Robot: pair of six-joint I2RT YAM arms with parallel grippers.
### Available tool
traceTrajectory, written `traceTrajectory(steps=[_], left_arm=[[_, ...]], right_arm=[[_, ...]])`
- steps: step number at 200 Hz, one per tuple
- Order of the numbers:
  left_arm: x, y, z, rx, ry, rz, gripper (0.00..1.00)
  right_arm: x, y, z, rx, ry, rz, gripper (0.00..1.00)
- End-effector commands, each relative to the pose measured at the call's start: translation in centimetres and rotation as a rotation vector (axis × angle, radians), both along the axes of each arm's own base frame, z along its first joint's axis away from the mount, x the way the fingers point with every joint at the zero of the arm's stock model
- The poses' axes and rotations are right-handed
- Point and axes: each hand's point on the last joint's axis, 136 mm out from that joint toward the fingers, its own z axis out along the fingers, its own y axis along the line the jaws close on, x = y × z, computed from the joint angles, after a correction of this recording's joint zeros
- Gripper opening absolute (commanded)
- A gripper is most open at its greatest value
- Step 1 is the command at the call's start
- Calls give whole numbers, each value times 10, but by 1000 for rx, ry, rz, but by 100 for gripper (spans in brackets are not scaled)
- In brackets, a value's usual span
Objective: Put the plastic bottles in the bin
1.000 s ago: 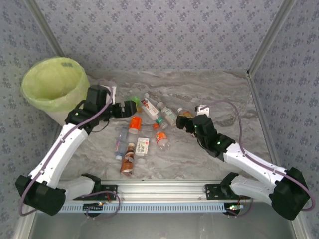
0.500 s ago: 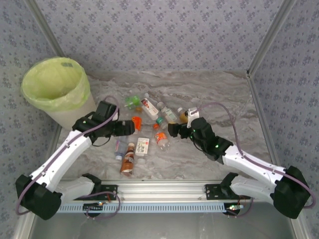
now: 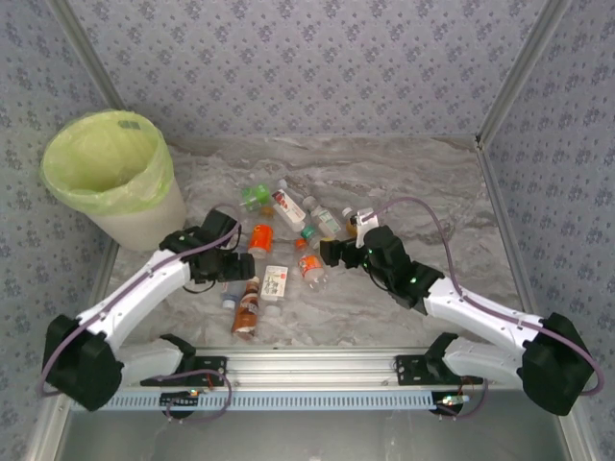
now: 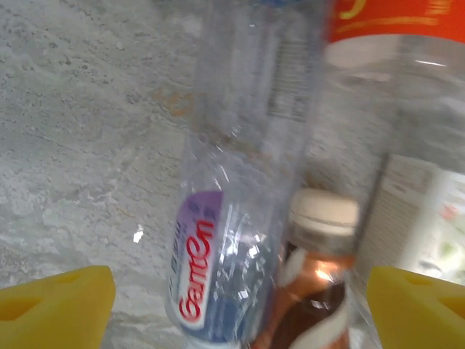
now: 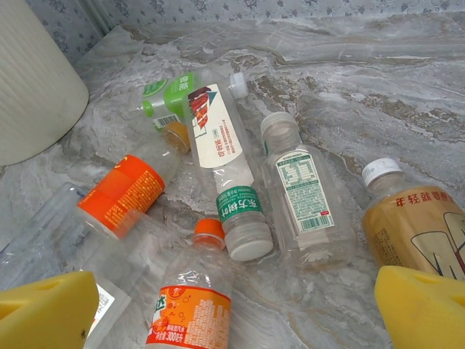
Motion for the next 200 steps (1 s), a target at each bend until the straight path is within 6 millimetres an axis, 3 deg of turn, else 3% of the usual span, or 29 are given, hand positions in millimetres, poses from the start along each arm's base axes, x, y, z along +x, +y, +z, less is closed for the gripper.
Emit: traceTrajectory(steps=[1,29,55,105,200], left_arm=[[9,2,-13,0,2,23,89],[16,3,-32,-11,26,19,87],[28,-8,-40,-49,-1,-14,85],[27,4,-68,18,46,14,78],[28,10,-67,0,-8,9,56]], right_arm=[[2,7,17,29,-33,11,100],[1,6,15,28,-26,6,100],[1,6,14,29,-20,-3,100],[3,8,13,23,-10,-11,100],[9,29,17,15,-9,35,100]])
